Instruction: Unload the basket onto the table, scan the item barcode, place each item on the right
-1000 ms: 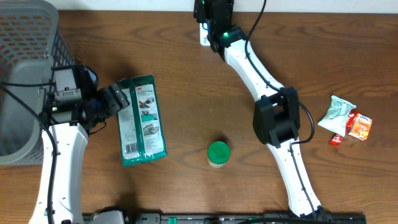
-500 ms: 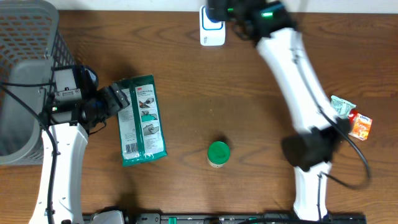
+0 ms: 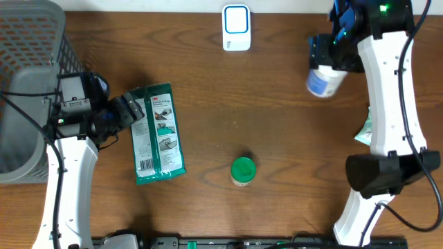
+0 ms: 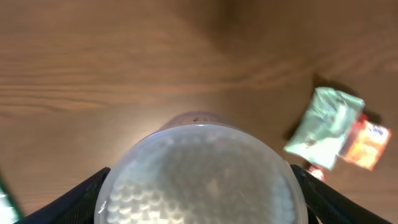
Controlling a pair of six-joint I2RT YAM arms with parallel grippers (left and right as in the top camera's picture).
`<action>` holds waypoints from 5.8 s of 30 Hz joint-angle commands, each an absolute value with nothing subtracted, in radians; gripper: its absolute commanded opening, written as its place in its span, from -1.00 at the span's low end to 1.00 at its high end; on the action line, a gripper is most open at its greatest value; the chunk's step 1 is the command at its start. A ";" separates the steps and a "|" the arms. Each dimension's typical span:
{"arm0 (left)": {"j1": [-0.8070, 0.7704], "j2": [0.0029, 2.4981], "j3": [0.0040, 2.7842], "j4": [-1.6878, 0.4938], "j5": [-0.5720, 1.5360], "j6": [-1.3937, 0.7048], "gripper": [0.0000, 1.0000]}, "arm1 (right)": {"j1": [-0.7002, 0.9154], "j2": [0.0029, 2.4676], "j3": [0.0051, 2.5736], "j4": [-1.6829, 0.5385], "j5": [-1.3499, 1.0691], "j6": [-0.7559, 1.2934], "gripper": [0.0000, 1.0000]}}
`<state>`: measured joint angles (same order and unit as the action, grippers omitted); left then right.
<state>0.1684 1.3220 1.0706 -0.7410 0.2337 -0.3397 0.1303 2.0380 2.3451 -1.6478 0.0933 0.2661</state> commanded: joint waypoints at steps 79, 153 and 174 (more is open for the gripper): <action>0.172 1.306 1.077 -0.744 0.234 -0.337 0.79 | 0.167 2.054 1.906 -1.230 -0.594 0.119 0.74; -0.013 1.802 0.971 -0.555 0.173 -0.353 -0.68 | 0.654 2.067 1.148 -0.068 -0.525 0.704 0.77; -0.013 1.802 0.971 -0.566 0.254 -0.357 -0.67 | 0.681 2.130 1.148 0.117 -0.723 0.631 -0.05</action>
